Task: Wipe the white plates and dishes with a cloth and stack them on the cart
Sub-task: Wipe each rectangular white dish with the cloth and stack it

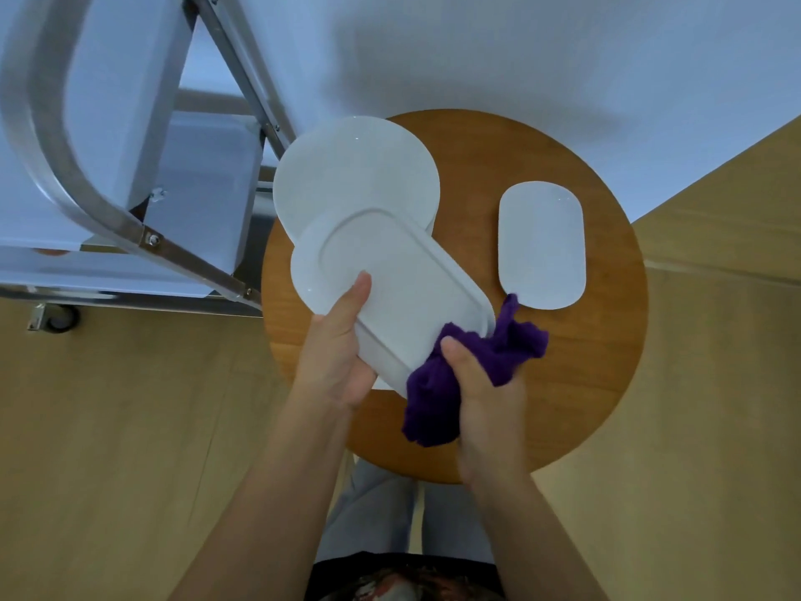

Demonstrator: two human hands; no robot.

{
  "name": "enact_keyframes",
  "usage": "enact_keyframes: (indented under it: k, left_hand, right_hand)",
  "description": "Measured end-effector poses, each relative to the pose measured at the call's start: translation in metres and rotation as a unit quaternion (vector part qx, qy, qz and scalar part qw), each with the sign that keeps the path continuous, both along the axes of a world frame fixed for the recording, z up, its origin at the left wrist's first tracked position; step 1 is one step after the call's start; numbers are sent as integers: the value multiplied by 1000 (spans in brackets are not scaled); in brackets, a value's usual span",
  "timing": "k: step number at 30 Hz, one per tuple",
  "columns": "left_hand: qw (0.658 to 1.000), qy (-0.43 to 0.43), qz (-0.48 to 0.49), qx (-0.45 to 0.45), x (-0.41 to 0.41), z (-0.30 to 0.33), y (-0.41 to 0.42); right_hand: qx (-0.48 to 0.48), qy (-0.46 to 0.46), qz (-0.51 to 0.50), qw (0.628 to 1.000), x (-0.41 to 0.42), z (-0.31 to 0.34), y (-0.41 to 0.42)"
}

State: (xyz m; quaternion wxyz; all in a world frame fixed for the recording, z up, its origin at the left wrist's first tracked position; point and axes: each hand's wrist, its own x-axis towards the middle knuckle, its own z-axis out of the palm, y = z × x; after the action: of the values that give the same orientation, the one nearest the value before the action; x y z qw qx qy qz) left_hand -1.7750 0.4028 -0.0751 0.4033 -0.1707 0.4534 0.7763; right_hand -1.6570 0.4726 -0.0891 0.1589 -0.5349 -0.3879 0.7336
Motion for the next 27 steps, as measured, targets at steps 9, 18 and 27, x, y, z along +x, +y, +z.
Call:
enact_keyframes:
  k: [9, 18, 27]
  left_hand:
    - [983, 68, -158, -63, 8, -7, -29]
    - [975, 92, -174, -107, 1, 2, -15]
    - [987, 84, -103, -95, -13, 1, -8]
  right_hand:
    - [331, -71, 227, 913, -7, 11, 44]
    - [492, 30, 472, 731, -40, 8, 34]
    - [410, 82, 524, 742, 15, -13, 32]
